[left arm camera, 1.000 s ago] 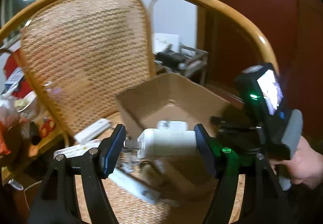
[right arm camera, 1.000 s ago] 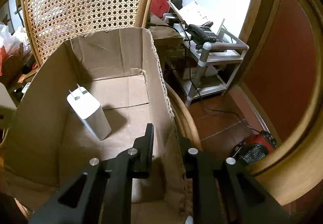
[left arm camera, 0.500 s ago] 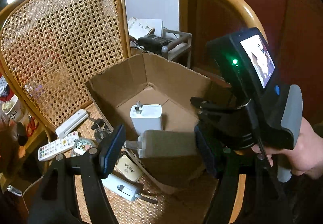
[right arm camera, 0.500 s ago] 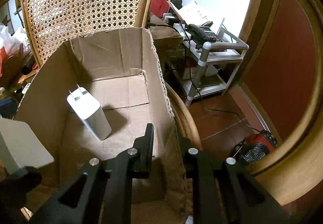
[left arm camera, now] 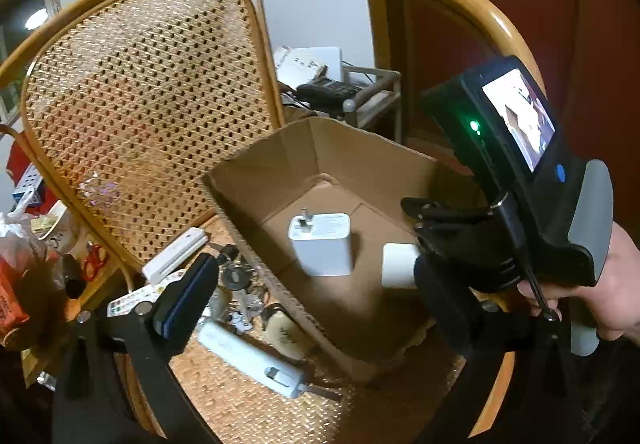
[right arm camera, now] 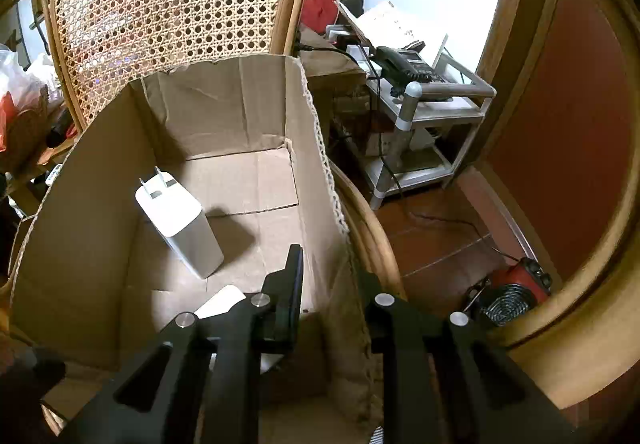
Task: Organize rigid objects
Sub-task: 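Grasp the white router box with the left gripper and drop it into the box, then move the left gripper back to the seat over the grey power bank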
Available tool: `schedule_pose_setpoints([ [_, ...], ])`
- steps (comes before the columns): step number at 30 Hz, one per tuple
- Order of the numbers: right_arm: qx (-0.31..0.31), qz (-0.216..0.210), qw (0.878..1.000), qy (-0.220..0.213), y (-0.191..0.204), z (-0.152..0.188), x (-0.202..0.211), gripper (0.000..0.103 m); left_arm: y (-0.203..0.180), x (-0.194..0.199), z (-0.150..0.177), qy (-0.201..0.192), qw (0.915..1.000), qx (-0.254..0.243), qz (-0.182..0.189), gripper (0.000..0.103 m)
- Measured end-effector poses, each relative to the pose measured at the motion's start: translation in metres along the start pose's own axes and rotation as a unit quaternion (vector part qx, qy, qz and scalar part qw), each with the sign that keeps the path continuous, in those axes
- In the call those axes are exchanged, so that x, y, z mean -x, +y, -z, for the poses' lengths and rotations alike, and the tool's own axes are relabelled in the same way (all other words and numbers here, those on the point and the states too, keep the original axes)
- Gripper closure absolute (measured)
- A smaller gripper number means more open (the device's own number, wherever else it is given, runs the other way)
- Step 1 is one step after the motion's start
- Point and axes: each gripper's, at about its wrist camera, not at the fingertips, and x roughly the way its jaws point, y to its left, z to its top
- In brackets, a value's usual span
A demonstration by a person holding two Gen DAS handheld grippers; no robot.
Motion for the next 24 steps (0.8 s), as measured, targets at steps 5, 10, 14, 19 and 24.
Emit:
schedule_pose_setpoints([
  [5, 0.006, -0.002, 1.0, 0.01, 0.0, -0.005, -0.004, 0.082, 0.016, 0.024, -0.003, -0.025, 0.9988, 0.013, -0.04, 0.001],
  [10, -0.002, 0.006, 1.0, 0.018, 0.0, -0.009, -0.008, 0.082, 0.056, 0.05, -0.008, -0.033, 0.9932, 0.057, -0.096, 0.0],
  [14, 0.001, 0.012, 1.0, 0.023, 0.004, -0.012, -0.01, 0.082, 0.089, 0.071, -0.015, -0.023, 0.9799, 0.109, -0.166, 0.0],
  [19, 0.019, 0.006, 0.999, 0.038, 0.004, -0.015, -0.014, 0.082, 0.122, 0.083, -0.021, -0.055, 0.9359, 0.166, -0.306, 0.0],
  [24, 0.004, 0.009, 0.999, 0.036, 0.003, -0.014, -0.014, 0.082, 0.144, 0.032, 0.007, -0.025, 0.9622, 0.18, -0.202, 0.0],
])
